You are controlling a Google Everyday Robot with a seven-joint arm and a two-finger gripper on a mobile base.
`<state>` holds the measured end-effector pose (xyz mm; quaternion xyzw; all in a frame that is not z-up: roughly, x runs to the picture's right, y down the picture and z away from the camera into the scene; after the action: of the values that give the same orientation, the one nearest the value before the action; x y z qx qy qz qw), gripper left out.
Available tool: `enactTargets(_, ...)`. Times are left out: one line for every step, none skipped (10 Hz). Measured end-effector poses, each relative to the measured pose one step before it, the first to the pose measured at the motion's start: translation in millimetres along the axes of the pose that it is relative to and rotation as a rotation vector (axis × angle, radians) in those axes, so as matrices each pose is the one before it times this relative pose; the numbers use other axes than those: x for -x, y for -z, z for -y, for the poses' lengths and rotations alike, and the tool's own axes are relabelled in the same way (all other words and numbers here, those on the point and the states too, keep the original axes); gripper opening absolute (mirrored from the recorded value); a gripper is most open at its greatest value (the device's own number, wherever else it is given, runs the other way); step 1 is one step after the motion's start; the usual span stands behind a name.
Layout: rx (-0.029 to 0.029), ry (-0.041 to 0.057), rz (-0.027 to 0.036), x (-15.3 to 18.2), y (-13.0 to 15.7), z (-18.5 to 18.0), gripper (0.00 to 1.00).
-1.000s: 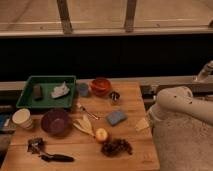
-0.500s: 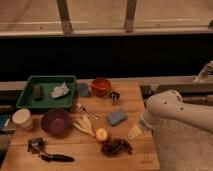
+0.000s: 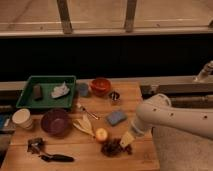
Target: Place grapes in purple bowl
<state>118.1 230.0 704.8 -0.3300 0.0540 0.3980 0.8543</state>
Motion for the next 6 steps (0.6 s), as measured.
enactTargets(0.01307, 0.02861, -0.00038, 8.36, -4.54, -11.04, 0.80)
enactTargets(0.00848, 0.01479, -0.00109, 3.75, -2.52, -6.33, 0.80)
enactTargets(0.00978, 0.02003, -0.00228, 3.91, -3.59, -7.70, 0.80)
enactTargets(0.00797, 0.02338, -0.00583, 3.46, -4.96, -8.29, 0.80)
enactTargets(0.00703, 0.01391, -0.00749, 4.40, -10.95, -9.01, 0.80)
enactTargets(0.00446, 0.00238, -0.00216, 2.13, -8.67, -3.72, 0.80)
